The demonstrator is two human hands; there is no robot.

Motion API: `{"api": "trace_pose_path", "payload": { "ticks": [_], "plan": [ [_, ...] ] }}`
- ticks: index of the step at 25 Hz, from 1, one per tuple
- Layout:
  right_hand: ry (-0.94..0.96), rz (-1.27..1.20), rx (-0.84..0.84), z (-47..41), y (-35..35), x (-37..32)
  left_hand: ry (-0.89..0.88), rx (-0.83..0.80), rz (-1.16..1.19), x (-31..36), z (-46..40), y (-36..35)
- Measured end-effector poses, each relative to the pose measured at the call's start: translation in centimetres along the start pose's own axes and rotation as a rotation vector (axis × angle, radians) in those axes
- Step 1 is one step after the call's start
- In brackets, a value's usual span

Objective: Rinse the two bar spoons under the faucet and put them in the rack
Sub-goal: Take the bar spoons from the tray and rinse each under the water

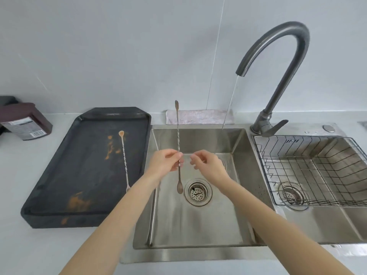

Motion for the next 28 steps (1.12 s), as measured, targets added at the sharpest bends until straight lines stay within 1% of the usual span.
{"api": "trace_pose_path", "payload": {
  "ticks": [3, 8, 11, 15, 20, 28],
  "plan": [
    [-0.027, -0.122, -0.029, -0.5, 3.0, -0.1, -0.013, -0.056, 0.014, 0.9, 0.5, -2.9],
    [-0.072, -0.338, -0.1, -1.6, 6.3, -1.1, -0.039, -0.058, -0.005, 1.1, 0.4, -6.3],
    [-0.083, -0.425, -0.103, -2.9, 8.0, -1.1, -0.02, -0.059, 0.032, 0.9, 0.2, -7.8],
    [-0.099, -0.51, -0.08, -5.1, 10.4, -1.7, -0.009, -0.05, -0.019, 0.2, -0.7, -8.7],
    [-0.094, -0.497, -0.116, -7.9, 12.1, -3.0, 0.036, -0.031, -0.024, -1.0, -2.6, -9.6],
    [-0.046, -0.499, -0.173, -10.9, 12.7, -4.4, 0.093, -0.012, -0.041, -2.1, -5.3, -10.7]
  ]
}}
Point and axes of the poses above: each hand's wrist, its own z-axis away from the middle knuckle, its own y-axis out of the back of the hand, x = y × z, the point moved 4 cm from there along -z, towards the middle knuckle, and after that the axes turned 11 degrees about -y, right-handed, at the moved point
